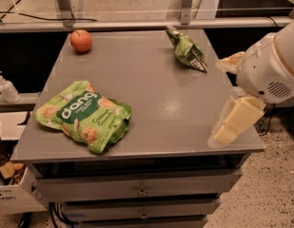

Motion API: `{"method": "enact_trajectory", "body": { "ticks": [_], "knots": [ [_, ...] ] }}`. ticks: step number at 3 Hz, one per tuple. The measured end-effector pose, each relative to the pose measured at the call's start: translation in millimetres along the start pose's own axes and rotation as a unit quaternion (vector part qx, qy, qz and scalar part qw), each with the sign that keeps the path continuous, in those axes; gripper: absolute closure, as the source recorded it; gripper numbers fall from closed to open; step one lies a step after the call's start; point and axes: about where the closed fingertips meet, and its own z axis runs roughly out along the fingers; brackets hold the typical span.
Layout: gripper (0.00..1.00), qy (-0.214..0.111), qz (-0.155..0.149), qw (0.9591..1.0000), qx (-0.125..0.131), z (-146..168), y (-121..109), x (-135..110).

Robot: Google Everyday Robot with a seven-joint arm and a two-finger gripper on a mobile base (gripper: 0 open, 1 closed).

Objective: Move green rice chip bag near green jalapeno chip bag

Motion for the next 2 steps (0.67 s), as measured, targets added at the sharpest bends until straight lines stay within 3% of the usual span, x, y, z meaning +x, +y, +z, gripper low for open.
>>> {"method": "enact_trajectory", "body": {
  "ticks": [1,2],
  "knots": [
    [0.00,-0.074,-0.002,0.9971,-0.018,40,8,-31],
    [0.00,-0.136,-0.012,0.9901,-0.034,79,27,-76]
  ]
}}
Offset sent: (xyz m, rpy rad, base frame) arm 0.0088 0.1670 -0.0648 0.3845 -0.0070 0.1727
